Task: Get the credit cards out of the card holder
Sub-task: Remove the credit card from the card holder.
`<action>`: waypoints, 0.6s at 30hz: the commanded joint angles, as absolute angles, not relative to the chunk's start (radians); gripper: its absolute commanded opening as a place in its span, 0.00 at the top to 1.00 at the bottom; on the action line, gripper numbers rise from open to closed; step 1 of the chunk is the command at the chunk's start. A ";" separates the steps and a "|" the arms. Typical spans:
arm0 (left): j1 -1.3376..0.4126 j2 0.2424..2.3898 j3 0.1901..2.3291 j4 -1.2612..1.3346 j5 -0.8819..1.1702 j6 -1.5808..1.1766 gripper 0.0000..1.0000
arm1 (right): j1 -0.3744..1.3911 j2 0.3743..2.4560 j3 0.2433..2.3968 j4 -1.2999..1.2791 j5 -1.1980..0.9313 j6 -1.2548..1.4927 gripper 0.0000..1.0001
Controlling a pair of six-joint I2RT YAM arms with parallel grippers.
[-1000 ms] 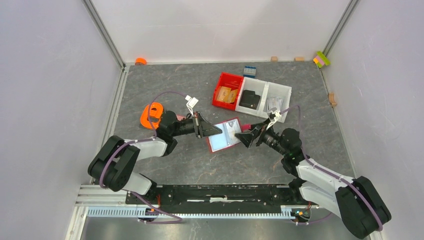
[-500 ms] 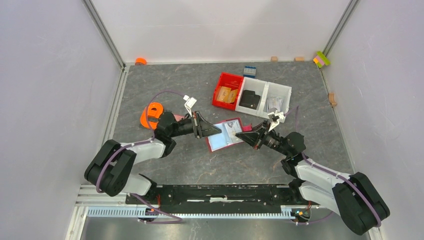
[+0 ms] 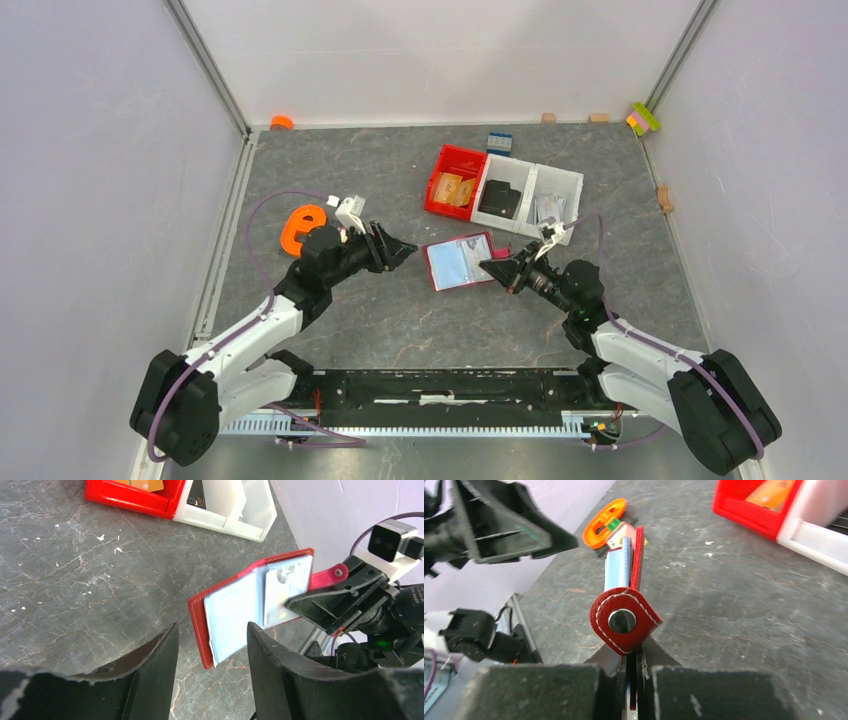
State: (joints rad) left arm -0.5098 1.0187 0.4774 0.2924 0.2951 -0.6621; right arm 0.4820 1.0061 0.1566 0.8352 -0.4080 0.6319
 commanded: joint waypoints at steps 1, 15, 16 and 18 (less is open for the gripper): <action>-0.518 0.990 0.458 0.369 0.348 -0.606 0.46 | 0.479 0.970 0.173 0.758 -0.255 0.614 1.00; -0.706 1.271 0.596 0.509 0.644 -0.556 0.58 | 0.480 1.032 0.142 1.034 -0.472 0.745 1.00; -0.706 1.274 0.598 0.509 0.646 -0.558 0.57 | 0.480 1.034 0.138 1.057 -0.485 0.756 1.00; -0.706 1.283 0.601 0.514 0.662 -0.560 0.55 | 0.482 1.038 0.138 1.070 -0.498 0.766 1.00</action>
State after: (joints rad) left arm -0.7048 1.2728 0.5564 0.4496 0.6010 -0.6006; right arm 0.4820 1.0317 0.1440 0.9115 -0.4252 0.7147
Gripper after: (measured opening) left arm 0.428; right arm 0.037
